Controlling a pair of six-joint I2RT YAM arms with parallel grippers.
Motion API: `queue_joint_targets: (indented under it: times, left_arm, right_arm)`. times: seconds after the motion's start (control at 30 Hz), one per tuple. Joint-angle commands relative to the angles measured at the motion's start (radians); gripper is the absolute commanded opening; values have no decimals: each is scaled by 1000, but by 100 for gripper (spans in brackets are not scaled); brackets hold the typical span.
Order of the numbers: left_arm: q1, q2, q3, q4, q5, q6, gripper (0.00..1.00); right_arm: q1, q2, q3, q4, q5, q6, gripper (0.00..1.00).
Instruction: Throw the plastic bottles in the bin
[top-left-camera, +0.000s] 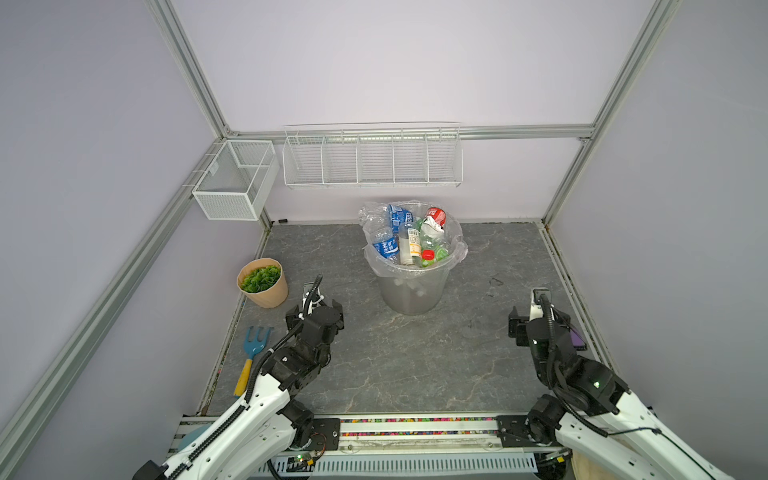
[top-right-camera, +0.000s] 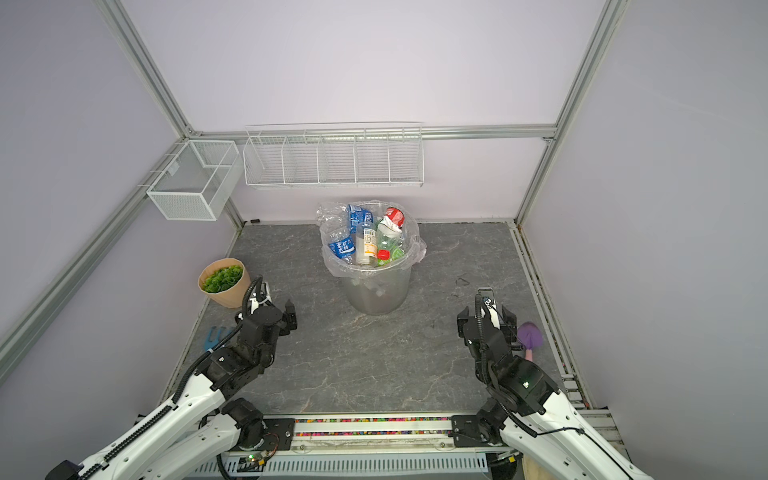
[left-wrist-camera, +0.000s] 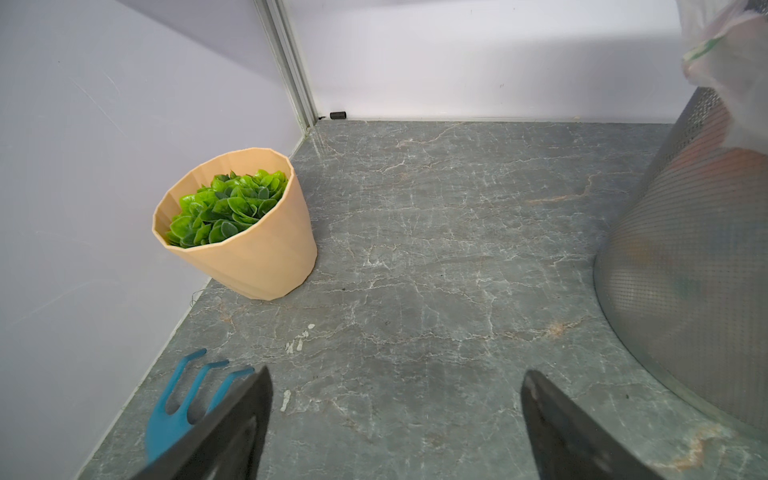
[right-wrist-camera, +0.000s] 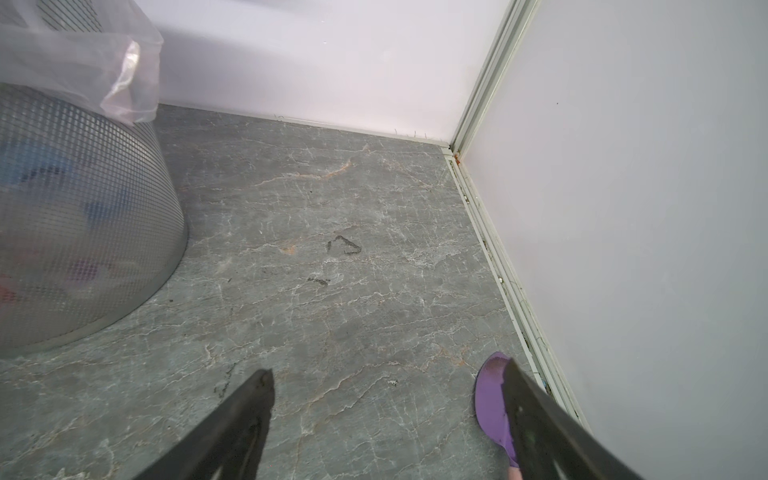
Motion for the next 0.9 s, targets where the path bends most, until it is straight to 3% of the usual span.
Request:
queue_joint_targets:
  times: [0.0, 0.23, 0.5, 0.87]
  left_arm:
    - [7, 2, -18, 21, -34, 13, 93]
    - [17, 32, -32, 34, -59, 15, 93]
    - [36, 73, -23, 61, -93, 45, 93]
    - [78, 124, -59, 183, -141, 114, 93]
  right_arm:
    - [-17, -4, -50, 50, 53, 28, 89]
    - [-29, 32, -106, 102, 48, 34, 89]
    - [-33, 116, -141, 115, 140, 114, 89]
    - [-57, 156, -181, 250, 70, -26, 89]
